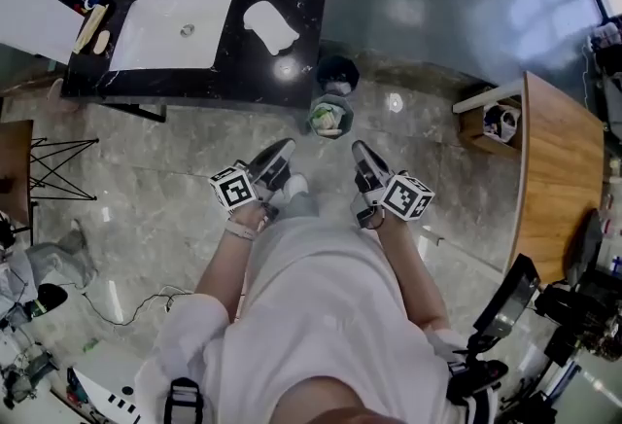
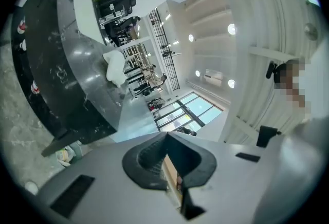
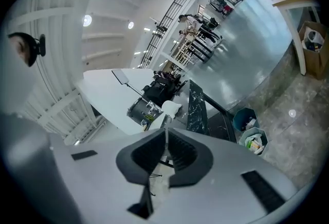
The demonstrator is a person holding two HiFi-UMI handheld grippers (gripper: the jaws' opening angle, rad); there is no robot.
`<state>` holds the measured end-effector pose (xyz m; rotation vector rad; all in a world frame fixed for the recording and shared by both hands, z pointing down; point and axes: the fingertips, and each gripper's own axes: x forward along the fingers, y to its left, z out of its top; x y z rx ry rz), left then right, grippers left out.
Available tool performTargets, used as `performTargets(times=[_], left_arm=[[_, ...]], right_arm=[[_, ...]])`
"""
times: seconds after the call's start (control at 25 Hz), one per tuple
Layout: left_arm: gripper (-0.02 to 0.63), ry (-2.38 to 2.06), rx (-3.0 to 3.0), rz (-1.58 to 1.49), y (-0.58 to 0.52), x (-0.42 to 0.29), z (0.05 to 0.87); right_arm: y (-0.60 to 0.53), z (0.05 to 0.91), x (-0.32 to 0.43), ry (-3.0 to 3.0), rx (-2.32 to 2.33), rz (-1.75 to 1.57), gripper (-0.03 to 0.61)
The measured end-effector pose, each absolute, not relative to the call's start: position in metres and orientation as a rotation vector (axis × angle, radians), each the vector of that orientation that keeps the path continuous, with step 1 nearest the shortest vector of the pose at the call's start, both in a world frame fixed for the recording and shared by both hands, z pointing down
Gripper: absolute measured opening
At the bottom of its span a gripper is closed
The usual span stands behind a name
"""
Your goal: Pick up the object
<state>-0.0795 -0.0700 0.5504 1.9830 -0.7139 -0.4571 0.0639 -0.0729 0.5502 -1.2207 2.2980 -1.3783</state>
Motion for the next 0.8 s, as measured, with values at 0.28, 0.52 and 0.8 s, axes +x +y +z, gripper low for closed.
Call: performTargets(times=[0.28, 0.52, 0.8], left_arm=[[0.008, -0.857, 2.044, -0.437, -0.129, -0.147, 0.549], [0.008, -0.877, 2.052, -0.474, -0.144, -0.159, 0.550], [0.011, -0.926, 2.115, -0.459, -0.172, -0.167, 0.550]], right_arm=[[-0.109, 0.554, 0.019, 2.352, -1.221, -1.361, 0.021], [-0.131, 0.560, 0.012, 2.341, -1.217, -1.356, 0.021], [-0.153, 0.552, 0.002, 2.325, -1.181, -1.332, 0.021]])
